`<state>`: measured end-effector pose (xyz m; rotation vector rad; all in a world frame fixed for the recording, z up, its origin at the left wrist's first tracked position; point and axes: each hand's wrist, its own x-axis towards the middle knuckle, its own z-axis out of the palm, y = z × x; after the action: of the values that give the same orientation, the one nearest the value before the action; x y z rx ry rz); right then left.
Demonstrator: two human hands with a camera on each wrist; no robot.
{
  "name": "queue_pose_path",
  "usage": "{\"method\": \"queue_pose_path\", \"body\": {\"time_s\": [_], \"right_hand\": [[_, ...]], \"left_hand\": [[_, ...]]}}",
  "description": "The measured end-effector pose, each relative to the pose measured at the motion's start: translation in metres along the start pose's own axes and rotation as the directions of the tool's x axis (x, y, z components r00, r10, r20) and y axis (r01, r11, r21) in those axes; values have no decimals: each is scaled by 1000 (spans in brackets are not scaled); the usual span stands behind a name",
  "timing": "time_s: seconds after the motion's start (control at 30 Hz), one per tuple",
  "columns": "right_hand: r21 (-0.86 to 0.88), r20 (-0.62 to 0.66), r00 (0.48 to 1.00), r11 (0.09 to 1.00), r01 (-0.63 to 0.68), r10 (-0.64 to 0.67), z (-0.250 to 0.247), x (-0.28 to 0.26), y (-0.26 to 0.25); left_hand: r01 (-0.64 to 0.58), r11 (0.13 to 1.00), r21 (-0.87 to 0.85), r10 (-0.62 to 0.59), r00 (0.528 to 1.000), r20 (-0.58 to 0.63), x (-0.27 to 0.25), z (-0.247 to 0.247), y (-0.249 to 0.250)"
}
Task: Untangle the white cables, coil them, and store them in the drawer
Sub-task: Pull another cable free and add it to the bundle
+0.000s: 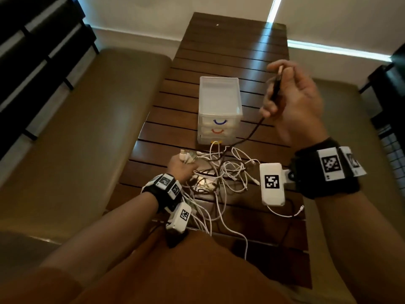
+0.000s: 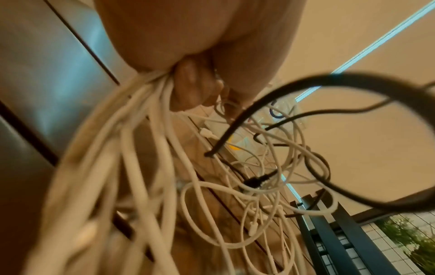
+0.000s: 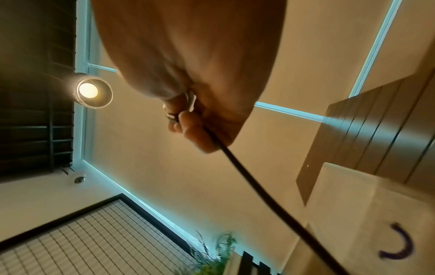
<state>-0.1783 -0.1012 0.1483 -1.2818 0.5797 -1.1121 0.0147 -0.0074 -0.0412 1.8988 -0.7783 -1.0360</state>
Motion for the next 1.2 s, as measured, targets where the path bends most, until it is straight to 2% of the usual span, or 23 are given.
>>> {"method": "queue_pose_path", "body": {"time_s": [0.07, 0.17, 0.3, 0.37, 0.47, 0.53, 0.6, 0.67, 0.73, 0.83, 0.93, 1.13, 1.2], "right_hand": [[-93, 33, 992, 988, -120, 123, -7, -4, 17], [-209, 53, 943, 927, -312, 329, -6, -21, 58], [-385, 149, 877, 844, -374, 456, 7, -43, 85], [-408, 155, 856, 821, -399, 493, 11, -50, 94], [-403, 71, 834, 781, -478, 547, 12, -54, 104], [-356, 52, 822, 780, -515, 567, 14, -57, 108], [-305, 59, 815, 788, -535, 576, 18, -61, 111], [-270, 81, 809, 794, -544, 582, 23, -66, 112], [-232, 89, 799, 792, -564, 595, 25, -69, 112], [-220, 54, 795, 783, -581, 605, 25, -71, 110], [-266, 46, 812, 790, -552, 582, 23, -75, 104], [-172, 39, 855, 846, -504, 518, -1, -76, 103], [-241, 4, 848, 823, -514, 531, -11, -79, 115]], "left_hand": [[-9, 993, -117, 14, 999, 46, 1, -5, 4], [-35, 976, -214, 56, 994, 93, -4, -2, 20], [-87, 954, -288, 119, 988, 97, -14, 7, 32], [5, 918, -397, 64, 985, 159, -18, 8, 35], [181, 817, -547, 30, 935, 353, -21, 3, 39], [204, 810, -549, 94, 880, 465, -24, 0, 41], [179, 827, -532, 146, 846, 512, -30, -1, 45], [203, 794, -573, 156, 843, 515, -35, 0, 48], [220, 767, -603, 135, 863, 488, -37, 0, 49], [185, 811, -555, 103, 889, 447, -39, 3, 50], [165, 836, -523, 113, 881, 460, -41, 9, 58], [103, 888, -448, 89, 918, 387, -45, 21, 91], [79, 886, -458, 110, 922, 371, -46, 21, 107]]}}
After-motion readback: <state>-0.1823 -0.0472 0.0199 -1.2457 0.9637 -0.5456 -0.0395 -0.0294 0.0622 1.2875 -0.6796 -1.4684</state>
